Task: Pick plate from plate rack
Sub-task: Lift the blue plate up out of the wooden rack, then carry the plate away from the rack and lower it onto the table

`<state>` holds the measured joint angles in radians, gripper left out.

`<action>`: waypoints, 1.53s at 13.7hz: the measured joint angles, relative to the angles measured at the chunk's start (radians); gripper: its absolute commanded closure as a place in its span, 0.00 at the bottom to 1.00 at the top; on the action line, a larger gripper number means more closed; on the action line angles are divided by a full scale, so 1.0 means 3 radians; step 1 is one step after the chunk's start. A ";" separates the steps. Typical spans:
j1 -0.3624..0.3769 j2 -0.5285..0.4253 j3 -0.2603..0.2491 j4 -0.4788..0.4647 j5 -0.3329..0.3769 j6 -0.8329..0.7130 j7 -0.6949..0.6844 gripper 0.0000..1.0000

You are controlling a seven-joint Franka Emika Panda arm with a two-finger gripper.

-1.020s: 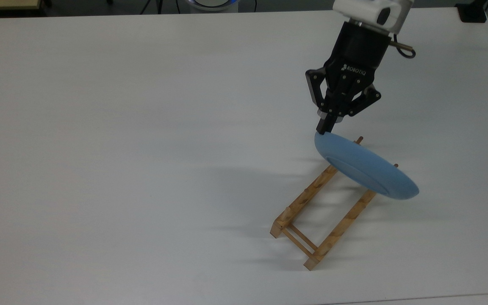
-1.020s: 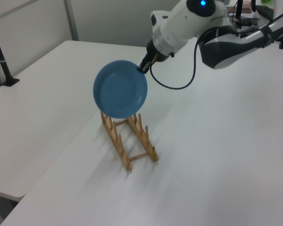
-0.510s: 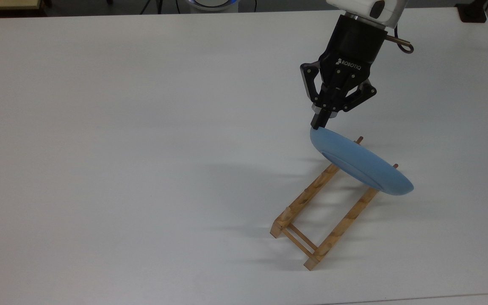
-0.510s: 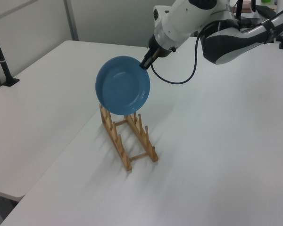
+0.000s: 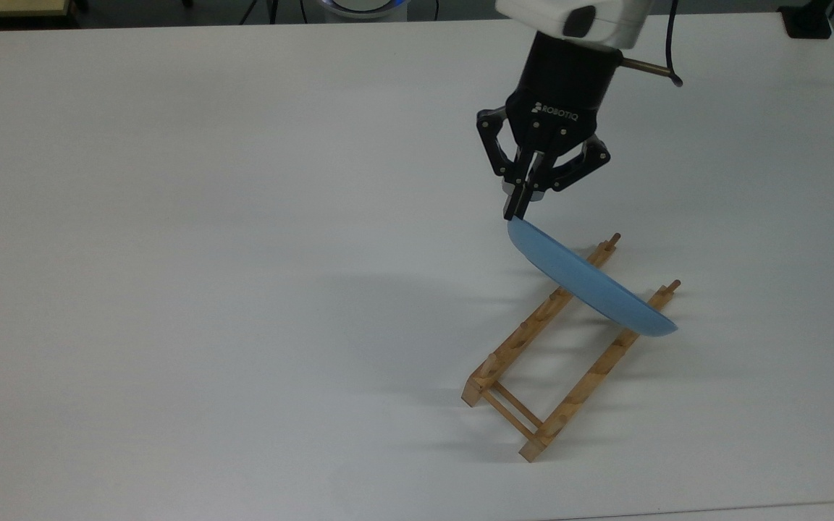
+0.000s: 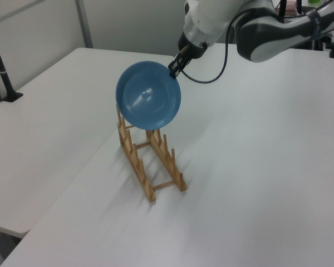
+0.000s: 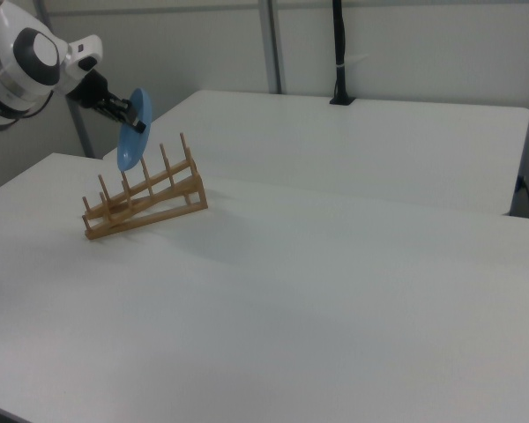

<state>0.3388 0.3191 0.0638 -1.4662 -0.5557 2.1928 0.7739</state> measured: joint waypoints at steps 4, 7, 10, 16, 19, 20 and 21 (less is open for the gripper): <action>-0.0087 -0.0058 -0.0002 -0.0001 0.0337 -0.0172 -0.0335 1.00; -0.0130 -0.0062 -0.0002 -0.0001 0.0647 -0.0348 -0.0680 1.00; -0.0261 -0.0072 -0.0003 -0.0001 0.1104 -0.0558 -0.1283 1.00; -0.0484 -0.0271 -0.0003 0.0000 0.1626 -0.1420 -0.2518 1.00; -0.0605 -0.0303 -0.0004 -0.0005 0.1714 -0.1818 -0.3216 1.00; -0.0641 -0.0303 -0.0004 -0.0013 0.1718 -0.1903 -0.3428 1.00; -0.0671 -0.0300 -0.0004 -0.0027 0.1718 -0.1982 -0.3633 1.00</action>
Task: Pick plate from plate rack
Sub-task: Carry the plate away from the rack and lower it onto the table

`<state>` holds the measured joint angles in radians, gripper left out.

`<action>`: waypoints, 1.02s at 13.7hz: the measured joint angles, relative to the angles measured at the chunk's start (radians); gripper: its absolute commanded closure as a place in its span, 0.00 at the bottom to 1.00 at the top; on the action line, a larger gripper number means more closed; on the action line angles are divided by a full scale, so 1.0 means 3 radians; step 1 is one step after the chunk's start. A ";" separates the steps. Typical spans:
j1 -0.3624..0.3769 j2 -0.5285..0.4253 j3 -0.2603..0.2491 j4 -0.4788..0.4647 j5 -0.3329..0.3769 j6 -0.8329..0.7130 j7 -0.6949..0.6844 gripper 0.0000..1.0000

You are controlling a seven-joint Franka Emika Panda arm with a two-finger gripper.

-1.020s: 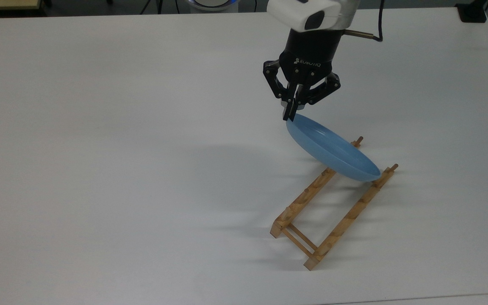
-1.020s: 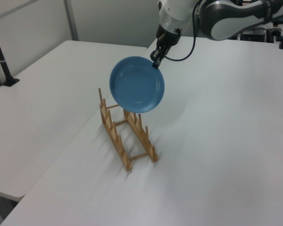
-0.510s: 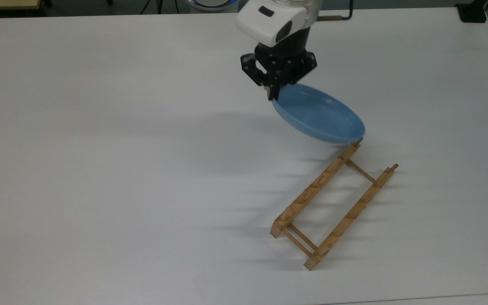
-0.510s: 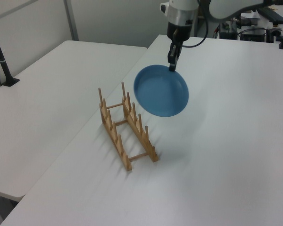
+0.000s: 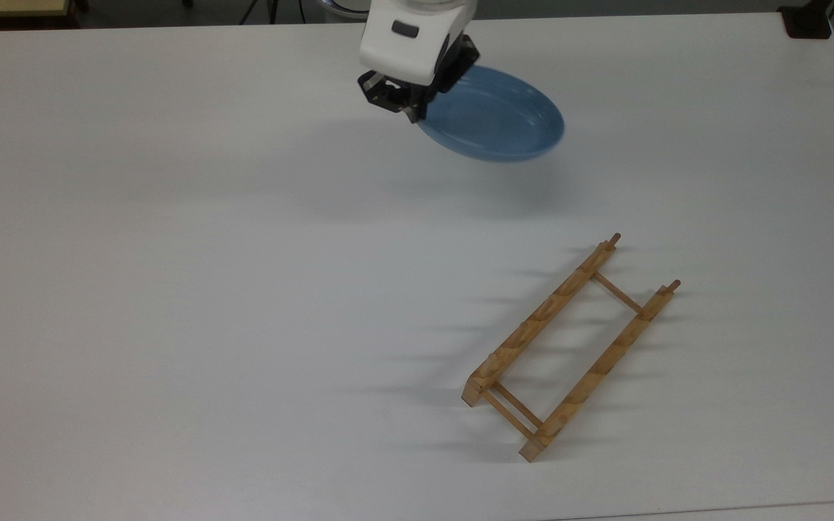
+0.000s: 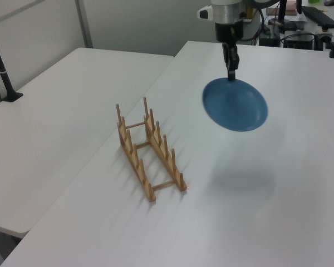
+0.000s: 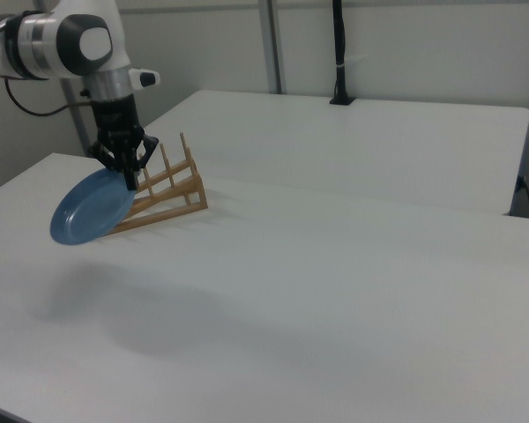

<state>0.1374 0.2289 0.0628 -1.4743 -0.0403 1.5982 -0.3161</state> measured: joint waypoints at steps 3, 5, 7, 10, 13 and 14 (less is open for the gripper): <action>-0.0080 0.0027 0.0000 -0.0105 0.0000 -0.0161 -0.0696 1.00; -0.0101 0.0061 0.0000 -0.0220 0.0000 -0.0175 -0.1053 1.00; -0.0112 0.0132 0.0000 -0.0331 0.0000 -0.0175 -0.1309 1.00; -0.0133 0.0361 0.0000 -0.0391 -0.0024 -0.0175 -0.1472 1.00; -0.0133 0.0595 0.0000 -0.0401 -0.0106 -0.0175 -0.1493 1.00; -0.0133 0.0678 0.0000 -0.0402 -0.0128 -0.0175 -0.1494 1.00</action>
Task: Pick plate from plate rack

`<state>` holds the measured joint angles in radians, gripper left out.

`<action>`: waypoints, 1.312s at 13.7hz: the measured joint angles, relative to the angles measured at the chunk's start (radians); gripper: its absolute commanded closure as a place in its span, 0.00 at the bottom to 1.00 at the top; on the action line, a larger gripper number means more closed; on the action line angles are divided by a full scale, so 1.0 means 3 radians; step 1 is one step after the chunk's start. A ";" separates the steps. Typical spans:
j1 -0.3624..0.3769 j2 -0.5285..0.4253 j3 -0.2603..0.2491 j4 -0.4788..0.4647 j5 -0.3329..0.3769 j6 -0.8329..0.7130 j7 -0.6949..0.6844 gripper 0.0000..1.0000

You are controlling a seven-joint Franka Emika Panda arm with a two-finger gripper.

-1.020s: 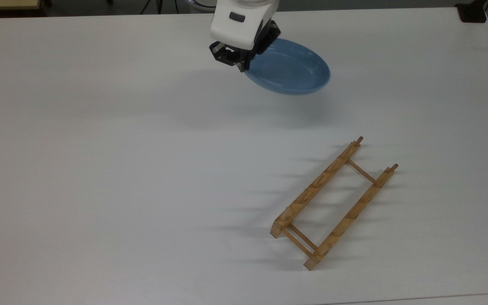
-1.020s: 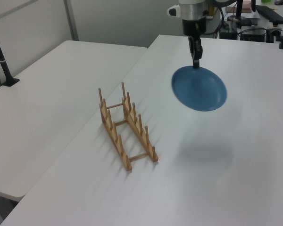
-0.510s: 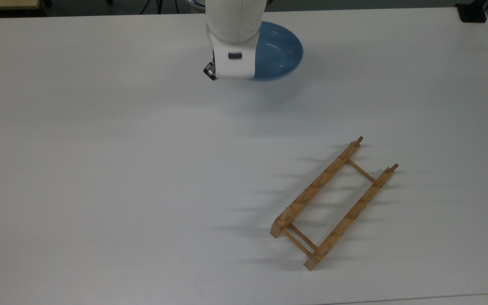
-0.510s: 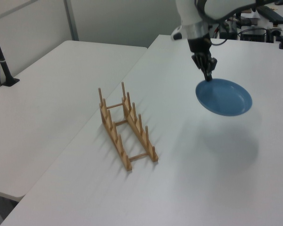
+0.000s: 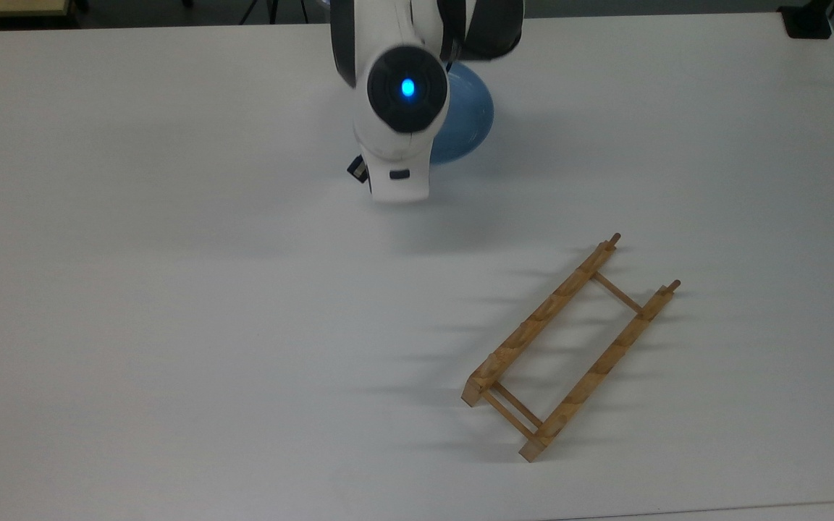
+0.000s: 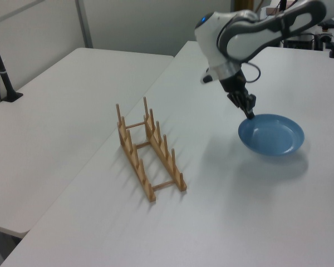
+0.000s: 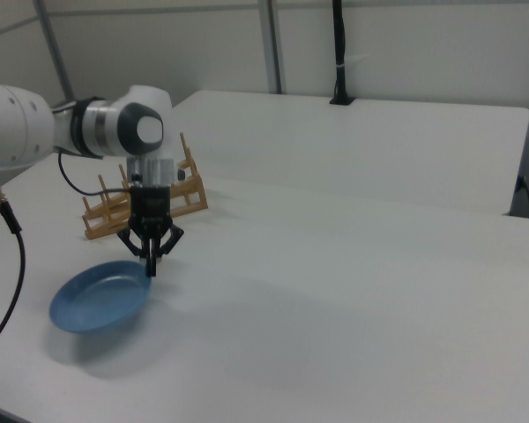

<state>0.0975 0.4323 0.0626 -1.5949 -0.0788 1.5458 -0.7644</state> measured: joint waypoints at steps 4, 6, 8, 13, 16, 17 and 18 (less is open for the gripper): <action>-0.0001 0.0234 0.0000 0.0018 -0.0093 0.0041 -0.0001 1.00; -0.0001 0.0259 0.0000 0.0034 -0.0118 0.0076 -0.0001 0.54; -0.0005 0.0260 0.0000 0.0057 -0.0121 0.0078 0.0002 0.28; -0.0016 0.0184 -0.0041 0.0263 -0.0123 0.0078 0.0624 0.00; -0.0016 -0.0045 -0.0075 0.0315 -0.0122 0.0077 0.1018 0.00; -0.0017 -0.0168 -0.0103 0.0325 -0.0122 0.0073 0.1150 0.00; -0.0017 -0.0294 -0.0129 0.0329 -0.0111 0.0068 0.1289 0.00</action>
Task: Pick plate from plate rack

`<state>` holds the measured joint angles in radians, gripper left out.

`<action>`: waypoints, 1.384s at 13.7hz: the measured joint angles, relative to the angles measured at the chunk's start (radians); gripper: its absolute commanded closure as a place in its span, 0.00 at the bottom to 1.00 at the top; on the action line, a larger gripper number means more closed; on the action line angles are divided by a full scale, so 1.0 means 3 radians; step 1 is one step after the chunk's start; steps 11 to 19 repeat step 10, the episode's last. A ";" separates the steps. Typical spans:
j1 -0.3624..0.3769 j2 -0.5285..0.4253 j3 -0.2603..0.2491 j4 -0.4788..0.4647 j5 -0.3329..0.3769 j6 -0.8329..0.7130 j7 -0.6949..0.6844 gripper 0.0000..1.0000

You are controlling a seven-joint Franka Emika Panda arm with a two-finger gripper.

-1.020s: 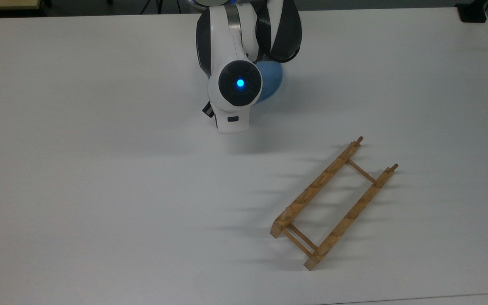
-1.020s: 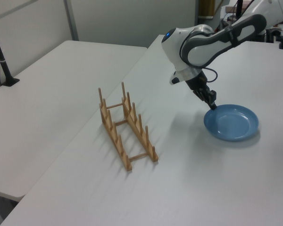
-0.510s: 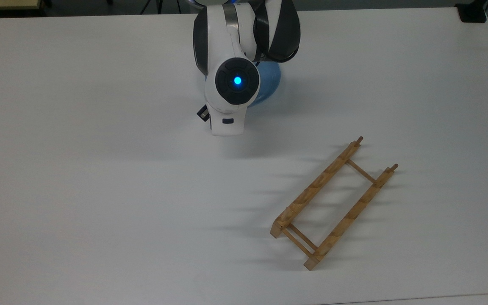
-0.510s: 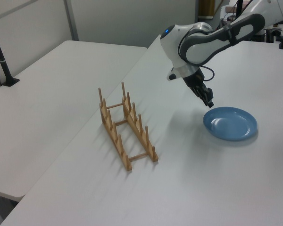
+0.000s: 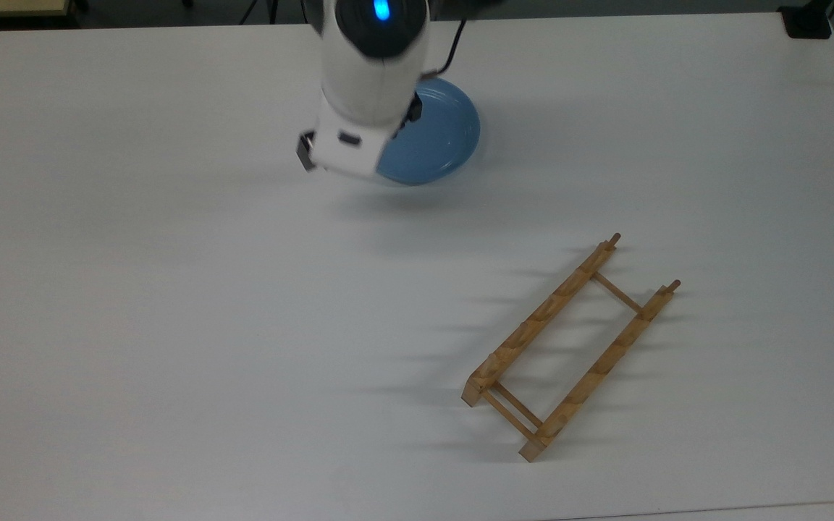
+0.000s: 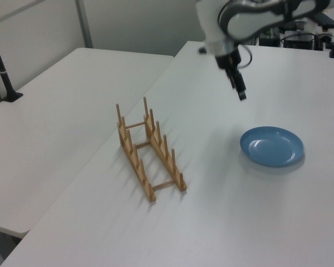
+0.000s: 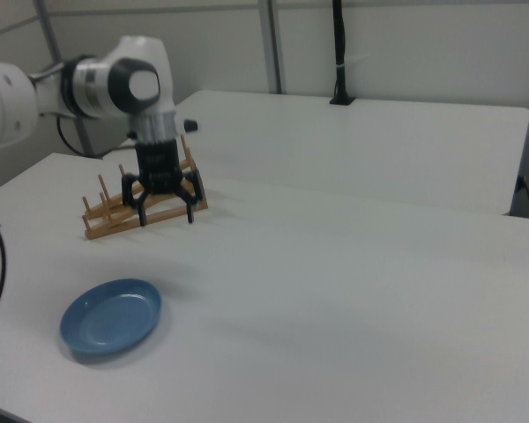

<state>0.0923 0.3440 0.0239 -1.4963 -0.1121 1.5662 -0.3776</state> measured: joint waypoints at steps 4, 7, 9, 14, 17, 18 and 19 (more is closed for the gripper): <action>-0.0004 -0.0475 -0.0069 -0.0011 0.0064 -0.0020 0.1022 0.00; -0.0104 -0.0745 -0.0117 -0.0085 0.0066 -0.0023 0.1517 0.00; -0.0181 -0.0843 -0.0121 -0.0141 0.0066 -0.0023 0.1555 0.00; -0.0201 -0.0865 -0.0122 -0.0151 0.0066 -0.0023 0.1568 0.00; -0.0201 -0.0865 -0.0122 -0.0151 0.0066 -0.0023 0.1568 0.00; -0.0201 -0.0865 -0.0122 -0.0151 0.0066 -0.0023 0.1568 0.00; -0.0201 -0.0865 -0.0122 -0.0151 0.0066 -0.0023 0.1568 0.00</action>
